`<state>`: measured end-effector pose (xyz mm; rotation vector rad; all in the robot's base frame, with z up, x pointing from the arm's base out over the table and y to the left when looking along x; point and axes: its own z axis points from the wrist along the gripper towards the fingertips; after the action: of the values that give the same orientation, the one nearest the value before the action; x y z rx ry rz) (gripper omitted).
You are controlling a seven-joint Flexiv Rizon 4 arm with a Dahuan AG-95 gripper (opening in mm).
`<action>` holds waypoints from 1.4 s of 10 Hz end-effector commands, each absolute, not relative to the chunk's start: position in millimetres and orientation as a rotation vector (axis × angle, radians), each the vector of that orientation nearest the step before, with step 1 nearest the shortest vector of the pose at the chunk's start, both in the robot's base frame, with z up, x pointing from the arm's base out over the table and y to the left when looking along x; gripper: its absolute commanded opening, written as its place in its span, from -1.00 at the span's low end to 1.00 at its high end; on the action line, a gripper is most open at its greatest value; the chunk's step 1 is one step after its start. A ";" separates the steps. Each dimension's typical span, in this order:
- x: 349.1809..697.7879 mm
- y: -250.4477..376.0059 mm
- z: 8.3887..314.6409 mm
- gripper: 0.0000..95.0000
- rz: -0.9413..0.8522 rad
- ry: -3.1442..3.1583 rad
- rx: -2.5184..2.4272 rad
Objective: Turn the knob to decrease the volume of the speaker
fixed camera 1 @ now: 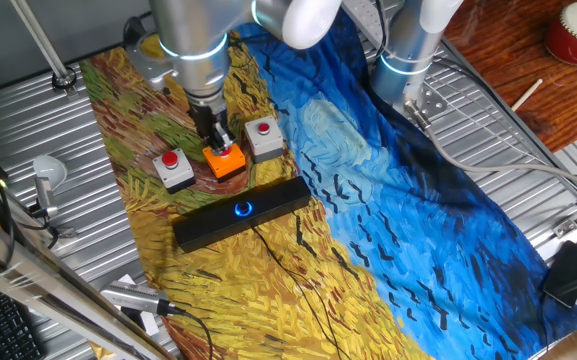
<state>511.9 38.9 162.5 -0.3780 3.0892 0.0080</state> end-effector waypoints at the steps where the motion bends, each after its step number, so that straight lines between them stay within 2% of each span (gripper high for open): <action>1: 512.9 38.6 161.6 -1.00 0.006 3.082 -0.413; 10: 512.9 38.6 161.6 -1.00 -0.008 2.983 -0.865; 14: 517.2 52.2 161.5 -1.00 -0.001 2.974 -0.897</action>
<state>515.0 53.8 162.5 -0.9024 2.9705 0.0016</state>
